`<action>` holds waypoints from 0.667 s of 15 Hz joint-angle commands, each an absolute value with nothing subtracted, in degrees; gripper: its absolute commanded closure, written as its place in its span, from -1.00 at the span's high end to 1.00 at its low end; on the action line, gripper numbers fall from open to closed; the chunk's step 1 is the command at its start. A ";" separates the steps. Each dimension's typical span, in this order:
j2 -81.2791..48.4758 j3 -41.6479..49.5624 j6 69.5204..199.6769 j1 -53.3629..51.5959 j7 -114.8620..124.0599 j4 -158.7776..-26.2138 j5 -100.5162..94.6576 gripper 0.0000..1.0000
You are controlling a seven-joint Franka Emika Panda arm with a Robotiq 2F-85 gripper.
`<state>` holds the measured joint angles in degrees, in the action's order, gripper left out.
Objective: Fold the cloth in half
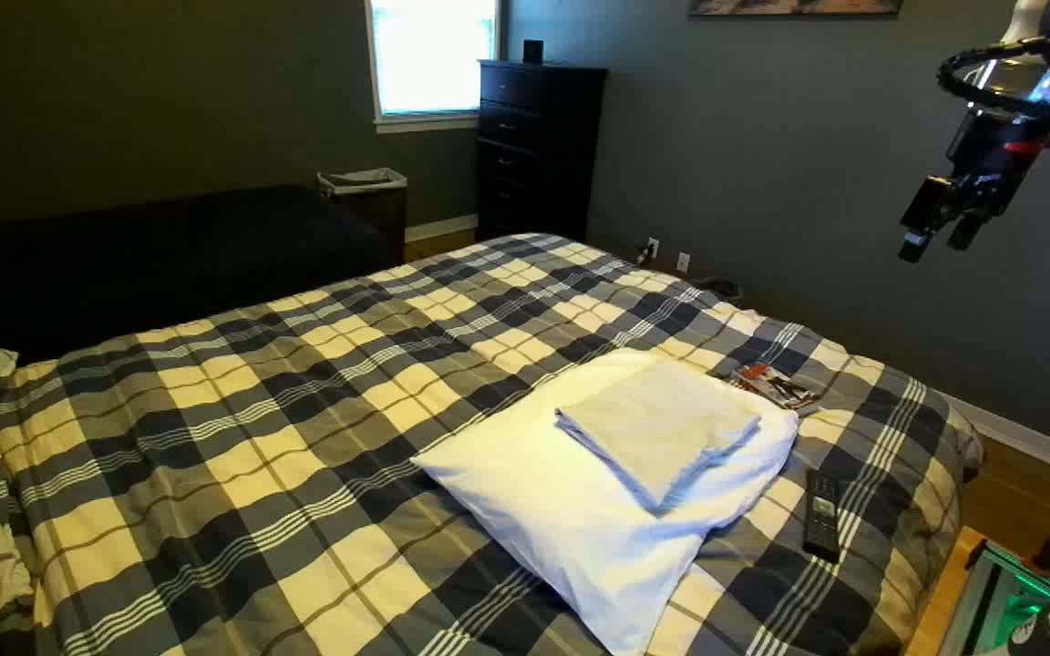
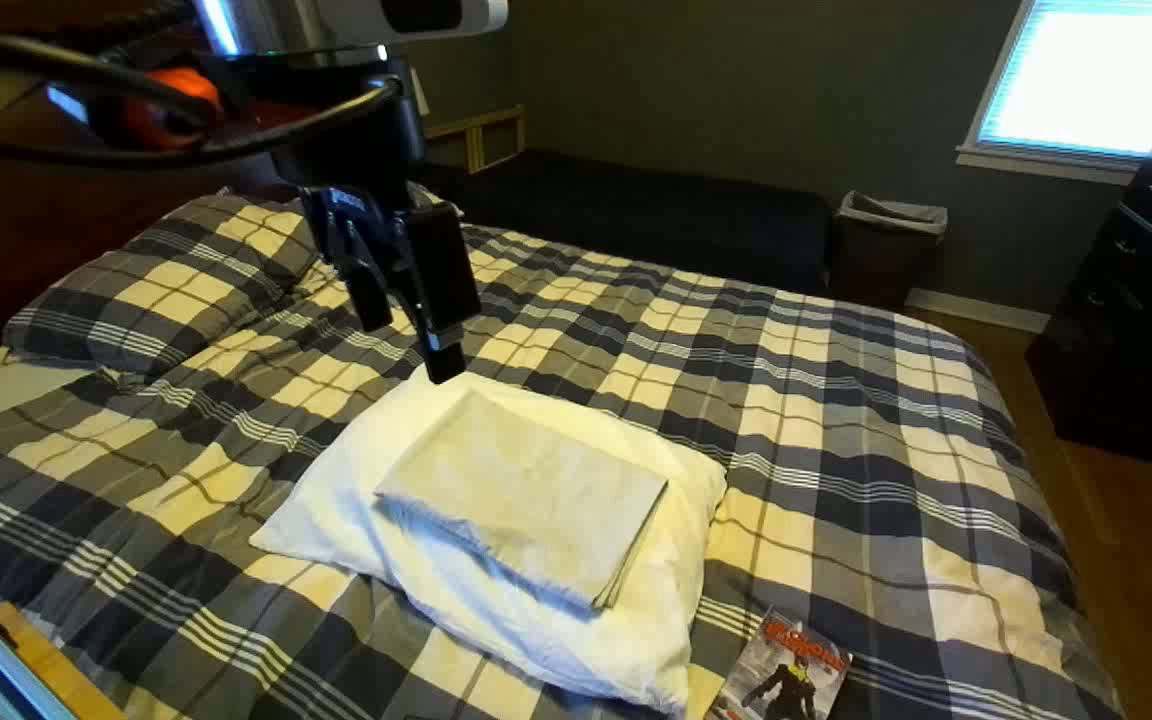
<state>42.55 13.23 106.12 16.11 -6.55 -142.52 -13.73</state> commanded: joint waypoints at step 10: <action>31.68 19.48 111.25 11.19 -26.87 -142.72 -18.54 1.00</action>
